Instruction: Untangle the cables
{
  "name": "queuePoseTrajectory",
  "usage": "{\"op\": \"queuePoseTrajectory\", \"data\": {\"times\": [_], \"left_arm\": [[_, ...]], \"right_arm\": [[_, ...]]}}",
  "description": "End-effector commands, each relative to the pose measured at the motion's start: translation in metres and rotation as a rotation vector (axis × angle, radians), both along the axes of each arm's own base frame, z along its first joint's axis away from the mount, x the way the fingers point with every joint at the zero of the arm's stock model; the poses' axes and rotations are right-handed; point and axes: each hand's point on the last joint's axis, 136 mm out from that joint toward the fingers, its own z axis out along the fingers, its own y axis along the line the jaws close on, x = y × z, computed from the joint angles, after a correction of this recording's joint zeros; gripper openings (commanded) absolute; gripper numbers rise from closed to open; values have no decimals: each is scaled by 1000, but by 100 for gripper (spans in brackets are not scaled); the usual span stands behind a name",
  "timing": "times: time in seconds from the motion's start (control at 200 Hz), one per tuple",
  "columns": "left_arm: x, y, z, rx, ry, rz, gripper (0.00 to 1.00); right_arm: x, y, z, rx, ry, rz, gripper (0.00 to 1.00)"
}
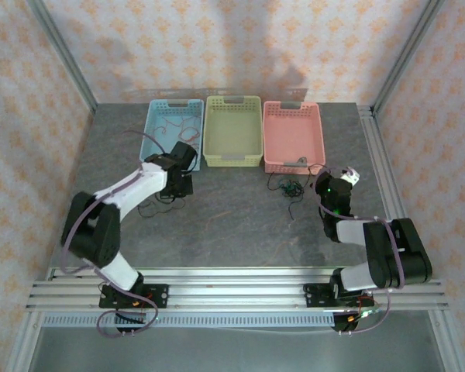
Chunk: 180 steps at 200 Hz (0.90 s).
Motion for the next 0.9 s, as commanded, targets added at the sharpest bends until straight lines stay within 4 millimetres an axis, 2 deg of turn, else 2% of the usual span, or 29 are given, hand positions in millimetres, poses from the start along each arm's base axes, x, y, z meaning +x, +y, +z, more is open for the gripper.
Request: {"op": "queuePoseTrajectory", "data": {"times": [0.0, 0.105, 0.305, 0.44, 0.53, 0.581, 0.641, 0.721, 0.801, 0.896], "left_arm": [[14, -32, 62, -109, -197, -46, 0], [24, -53, 136, -197, -341, -83, 0], [51, -66, 284, -303, -631, -101, 0], [76, -75, 362, -345, -799, -112, 0], [96, -81, 399, -353, -892, -111, 0], [108, -86, 415, -357, -942, -119, 0], [126, -95, 424, -366, -985, -127, 0], [157, -115, 418, -386, -1012, -163, 0], [187, -128, 394, -392, -999, -176, 0], [224, -152, 351, -394, -966, -242, 0]], "right_arm": [[9, 2, 16, 20, -55, 4, 0], [9, 2, 15, 19, -53, 5, 0], [9, 3, 15, 21, -52, 8, 0], [10, 4, 15, 23, -51, 11, 0], [10, 4, 14, 24, -50, 13, 0], [10, 5, 14, 25, -51, 16, 0], [11, 5, 14, 25, -50, 16, 0], [11, 5, 15, 28, -51, 18, 0], [11, 6, 14, 28, -50, 22, 0], [11, 6, 14, 27, -49, 24, 0]]}}
